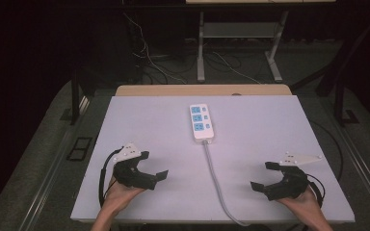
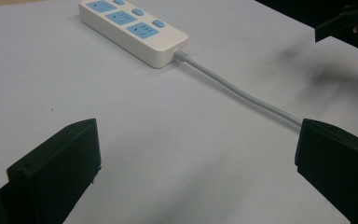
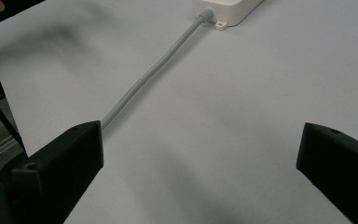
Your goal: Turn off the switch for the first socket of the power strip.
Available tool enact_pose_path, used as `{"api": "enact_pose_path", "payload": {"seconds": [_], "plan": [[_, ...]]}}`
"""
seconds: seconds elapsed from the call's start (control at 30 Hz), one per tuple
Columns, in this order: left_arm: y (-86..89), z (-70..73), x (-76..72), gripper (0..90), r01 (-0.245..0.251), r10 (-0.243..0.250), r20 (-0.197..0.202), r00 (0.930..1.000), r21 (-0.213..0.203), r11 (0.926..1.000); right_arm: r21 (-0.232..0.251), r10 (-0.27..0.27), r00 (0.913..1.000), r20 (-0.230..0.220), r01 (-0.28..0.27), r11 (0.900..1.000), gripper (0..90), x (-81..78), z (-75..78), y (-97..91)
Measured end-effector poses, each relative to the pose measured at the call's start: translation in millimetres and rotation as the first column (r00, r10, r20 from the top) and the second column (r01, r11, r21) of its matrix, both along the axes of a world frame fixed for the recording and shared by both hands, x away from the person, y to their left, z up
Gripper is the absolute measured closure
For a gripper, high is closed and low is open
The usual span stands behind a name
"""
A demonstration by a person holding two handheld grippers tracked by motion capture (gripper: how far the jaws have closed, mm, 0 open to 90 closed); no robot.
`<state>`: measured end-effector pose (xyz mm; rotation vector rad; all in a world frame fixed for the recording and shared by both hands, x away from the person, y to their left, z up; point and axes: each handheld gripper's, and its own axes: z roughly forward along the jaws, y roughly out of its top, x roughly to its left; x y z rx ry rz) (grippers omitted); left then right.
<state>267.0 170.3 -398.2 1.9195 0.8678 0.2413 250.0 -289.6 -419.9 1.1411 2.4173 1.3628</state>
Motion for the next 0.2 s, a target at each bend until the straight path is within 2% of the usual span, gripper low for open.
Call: {"api": "enact_pose_path", "payload": {"seconds": [0.2], "plan": [[2.2, -10.6, -5.7, 0.0, -0.010, 0.010, -0.001, 1.0000, -0.022, 0.9997, -0.003, 0.002, 1.0000, -0.002, -0.002, 1.0000, 0.2, 0.3, -0.6, 0.6]]}}
